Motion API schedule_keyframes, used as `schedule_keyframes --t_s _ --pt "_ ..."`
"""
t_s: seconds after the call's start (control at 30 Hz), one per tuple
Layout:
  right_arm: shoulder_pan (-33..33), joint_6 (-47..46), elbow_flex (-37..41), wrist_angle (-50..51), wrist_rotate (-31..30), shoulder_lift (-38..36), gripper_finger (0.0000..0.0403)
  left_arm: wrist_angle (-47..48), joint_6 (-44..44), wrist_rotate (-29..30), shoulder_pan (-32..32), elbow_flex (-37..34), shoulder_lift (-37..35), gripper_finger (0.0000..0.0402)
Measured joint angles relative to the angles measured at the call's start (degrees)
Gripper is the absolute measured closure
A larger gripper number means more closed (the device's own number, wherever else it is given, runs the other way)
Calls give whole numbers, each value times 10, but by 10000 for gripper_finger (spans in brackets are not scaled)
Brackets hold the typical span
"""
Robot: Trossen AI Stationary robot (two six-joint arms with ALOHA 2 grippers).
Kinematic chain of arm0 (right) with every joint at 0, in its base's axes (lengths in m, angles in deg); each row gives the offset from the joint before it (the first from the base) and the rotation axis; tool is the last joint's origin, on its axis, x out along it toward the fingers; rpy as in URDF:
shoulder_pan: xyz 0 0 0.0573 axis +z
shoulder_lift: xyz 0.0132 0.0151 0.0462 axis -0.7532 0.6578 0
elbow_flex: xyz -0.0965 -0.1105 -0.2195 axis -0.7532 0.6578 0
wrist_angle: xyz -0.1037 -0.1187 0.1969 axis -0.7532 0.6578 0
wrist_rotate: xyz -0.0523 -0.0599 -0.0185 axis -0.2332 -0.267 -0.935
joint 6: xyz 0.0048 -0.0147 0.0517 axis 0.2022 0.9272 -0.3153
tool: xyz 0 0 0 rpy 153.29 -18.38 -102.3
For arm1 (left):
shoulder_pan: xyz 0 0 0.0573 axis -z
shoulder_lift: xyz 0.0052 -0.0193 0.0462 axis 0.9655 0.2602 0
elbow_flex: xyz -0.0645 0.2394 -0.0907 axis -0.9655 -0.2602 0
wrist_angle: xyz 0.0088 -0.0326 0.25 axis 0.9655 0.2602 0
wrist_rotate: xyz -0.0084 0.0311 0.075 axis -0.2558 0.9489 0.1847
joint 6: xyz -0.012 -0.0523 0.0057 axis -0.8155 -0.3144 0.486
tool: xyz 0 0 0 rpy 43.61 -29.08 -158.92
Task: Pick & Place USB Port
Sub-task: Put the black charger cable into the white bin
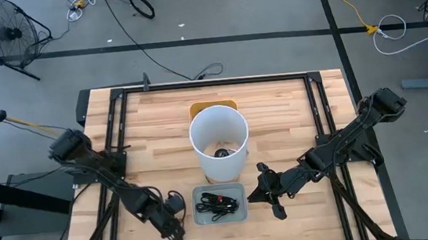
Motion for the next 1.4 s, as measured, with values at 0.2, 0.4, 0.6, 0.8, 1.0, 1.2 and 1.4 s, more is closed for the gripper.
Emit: schedule_keyframes --t_s 0.2,0.4,0.6,0.8,1.0,1.2,1.4 --pt "0 -3 0 0 0 0 365 -8 -32 -10 3 0 15 278" --pt "0 -7 0 -1 0 0 365 -8 -63 8 6 0 16 241" --pt "0 -21 0 -1 -17 0 365 -20 -92 13 9 0 36 220" --pt "0 -22 0 0 -20 0 365 -24 -86 5 9 1 50 220" --pt "0 -17 0 0 -20 0 365 -25 -47 6 7 1 51 263" --pt "0 -17 0 0 -20 0 365 -29 -17 -6 7 1 51 381" --pt "0 -17 0 0 -19 0 365 -7 -14 -8 9 0 37 387"
